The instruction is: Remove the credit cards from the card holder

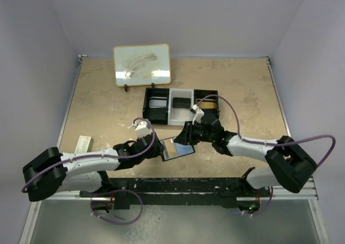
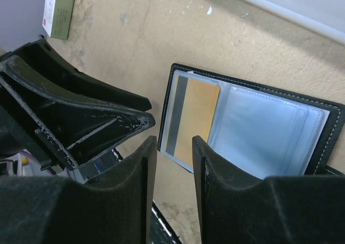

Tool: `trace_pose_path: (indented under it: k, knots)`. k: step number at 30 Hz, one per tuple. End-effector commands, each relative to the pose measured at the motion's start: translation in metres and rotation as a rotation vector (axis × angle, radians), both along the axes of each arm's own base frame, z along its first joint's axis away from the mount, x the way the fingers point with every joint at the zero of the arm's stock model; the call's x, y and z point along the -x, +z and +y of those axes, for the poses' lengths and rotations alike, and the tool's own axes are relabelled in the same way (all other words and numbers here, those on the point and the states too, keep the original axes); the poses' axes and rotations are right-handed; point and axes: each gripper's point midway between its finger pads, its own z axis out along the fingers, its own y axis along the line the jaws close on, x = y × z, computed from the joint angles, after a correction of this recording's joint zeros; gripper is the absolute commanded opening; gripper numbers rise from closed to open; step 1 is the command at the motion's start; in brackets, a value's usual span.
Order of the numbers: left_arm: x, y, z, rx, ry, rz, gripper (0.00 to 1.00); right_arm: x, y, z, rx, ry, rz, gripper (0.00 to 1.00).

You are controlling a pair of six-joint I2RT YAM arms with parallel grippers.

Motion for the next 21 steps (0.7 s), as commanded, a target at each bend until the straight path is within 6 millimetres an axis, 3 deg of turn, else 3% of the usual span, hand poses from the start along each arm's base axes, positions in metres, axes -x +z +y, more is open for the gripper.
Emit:
trace_pose_path:
  k: [1,6,11,17,21]
  knots:
    - [-0.012,0.022,-0.024,0.088,-0.005,-0.038,0.32,0.008,0.004,0.015,-0.080,0.053,0.018,0.35]
    - [-0.011,0.020,-0.028,0.062,-0.036,-0.031,0.23,0.011,-0.015,0.016,-0.055,0.061,0.056,0.33]
    - [-0.009,0.014,-0.031,0.036,-0.059,-0.023,0.20,0.015,-0.040,0.012,-0.020,0.047,0.103,0.33]
    - [-0.006,-0.007,-0.030,-0.018,-0.075,0.015,0.17,0.019,-0.074,-0.001,0.036,-0.024,0.175,0.29]
    - [-0.002,-0.019,-0.025,-0.057,-0.073,0.033,0.15,0.024,-0.080,-0.007,0.022,-0.051,0.203,0.27]
